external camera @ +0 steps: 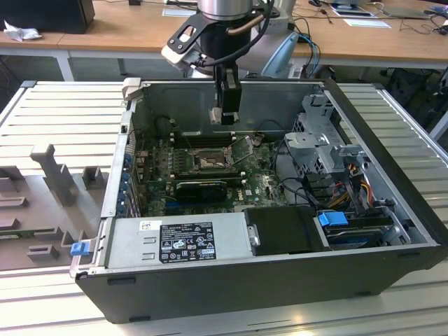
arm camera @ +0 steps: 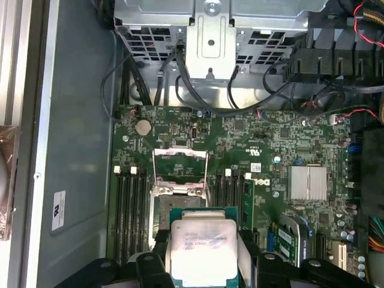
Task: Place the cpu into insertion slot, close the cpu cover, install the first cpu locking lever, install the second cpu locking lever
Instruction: 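Place the cpu into insertion slot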
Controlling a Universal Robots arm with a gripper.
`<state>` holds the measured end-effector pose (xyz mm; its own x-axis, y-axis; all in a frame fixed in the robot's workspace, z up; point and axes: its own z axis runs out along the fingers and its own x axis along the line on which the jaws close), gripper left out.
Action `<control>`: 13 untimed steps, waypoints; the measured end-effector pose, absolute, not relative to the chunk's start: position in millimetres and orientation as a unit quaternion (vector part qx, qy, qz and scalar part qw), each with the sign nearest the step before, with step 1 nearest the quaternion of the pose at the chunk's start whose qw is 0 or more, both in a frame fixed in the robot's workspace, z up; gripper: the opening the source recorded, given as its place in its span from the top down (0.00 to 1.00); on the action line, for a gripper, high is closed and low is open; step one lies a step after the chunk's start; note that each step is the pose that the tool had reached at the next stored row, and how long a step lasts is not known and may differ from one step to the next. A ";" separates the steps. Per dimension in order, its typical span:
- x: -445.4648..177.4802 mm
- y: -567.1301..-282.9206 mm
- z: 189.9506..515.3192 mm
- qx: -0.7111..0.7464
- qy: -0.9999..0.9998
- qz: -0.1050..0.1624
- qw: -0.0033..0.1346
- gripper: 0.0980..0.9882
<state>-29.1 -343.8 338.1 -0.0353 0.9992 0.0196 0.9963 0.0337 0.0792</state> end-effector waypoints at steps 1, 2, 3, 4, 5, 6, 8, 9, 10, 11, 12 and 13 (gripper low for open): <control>-29.1 -343.8 336.7 0.694 0.718 0.035 0.020 0.52; -29.1 -343.8 336.0 0.694 0.718 0.035 0.020 0.52; -29.2 -343.8 335.2 0.694 0.718 0.035 0.020 0.52; -29.2 -343.9 334.3 0.695 0.718 0.035 0.020 0.52; -29.2 -343.9 333.7 0.695 0.718 0.035 0.020 0.52; -29.3 -343.8 332.8 0.695 0.718 0.035 0.020 0.52; -29.3 -343.8 330.5 0.695 0.718 0.035 0.020 0.52; -29.4 -343.8 329.0 0.695 0.717 0.035 0.020 0.52; -29.4 -343.9 326.6 0.696 0.717 0.035 0.020 0.52; -29.4 -343.8 325.2 0.696 0.717 0.035 0.020 0.52; -29.4 -343.8 323.6 0.696 0.717 0.035 0.020 0.52; -29.4 -343.8 322.2 0.696 0.717 0.035 0.020 0.52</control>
